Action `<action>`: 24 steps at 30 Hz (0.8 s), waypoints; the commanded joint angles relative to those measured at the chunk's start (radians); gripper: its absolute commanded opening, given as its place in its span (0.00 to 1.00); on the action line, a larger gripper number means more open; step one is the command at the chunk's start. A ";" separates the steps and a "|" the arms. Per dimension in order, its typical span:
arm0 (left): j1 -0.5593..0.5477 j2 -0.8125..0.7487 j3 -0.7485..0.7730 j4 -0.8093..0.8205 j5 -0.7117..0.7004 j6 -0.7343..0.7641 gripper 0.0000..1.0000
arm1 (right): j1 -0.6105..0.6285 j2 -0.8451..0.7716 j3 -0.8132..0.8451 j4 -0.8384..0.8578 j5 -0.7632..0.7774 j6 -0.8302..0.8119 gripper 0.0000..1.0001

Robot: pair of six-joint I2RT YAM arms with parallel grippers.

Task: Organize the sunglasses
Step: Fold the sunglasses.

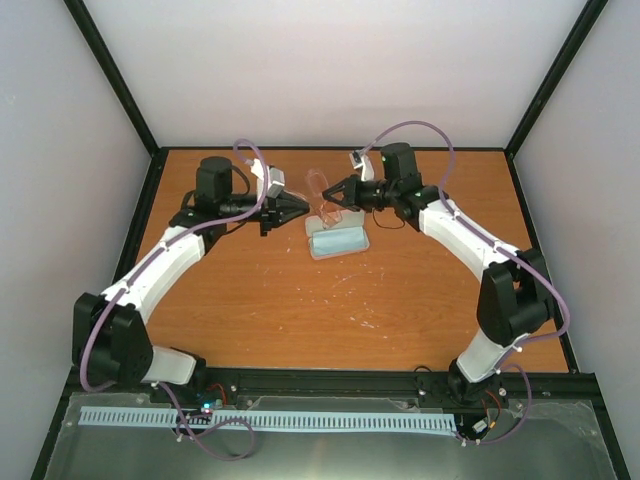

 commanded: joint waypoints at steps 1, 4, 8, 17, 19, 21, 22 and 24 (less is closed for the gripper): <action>-0.007 0.056 0.068 0.035 -0.013 0.037 0.10 | 0.012 -0.052 -0.025 -0.002 -0.083 -0.029 0.03; -0.008 0.096 0.096 0.026 -0.042 0.048 0.10 | 0.014 -0.060 -0.036 -0.015 -0.127 -0.040 0.03; -0.007 0.143 0.137 0.009 -0.048 0.053 0.10 | 0.013 -0.065 -0.032 -0.089 -0.114 -0.077 0.03; -0.008 0.042 0.055 -0.205 -0.066 0.153 0.02 | -0.041 -0.027 -0.067 0.044 0.006 0.039 0.03; -0.008 -0.023 -0.011 -0.226 -0.071 0.156 0.01 | -0.047 0.007 -0.027 0.064 -0.006 0.050 0.03; -0.008 -0.085 -0.074 -0.234 -0.076 0.149 0.01 | -0.050 0.041 0.020 0.068 -0.016 0.049 0.03; -0.008 -0.112 -0.095 -0.239 -0.078 0.147 0.01 | -0.050 0.058 0.045 0.066 -0.017 0.046 0.03; -0.008 -0.154 -0.128 -0.230 -0.071 0.136 0.01 | -0.050 0.085 0.086 0.058 -0.021 0.041 0.03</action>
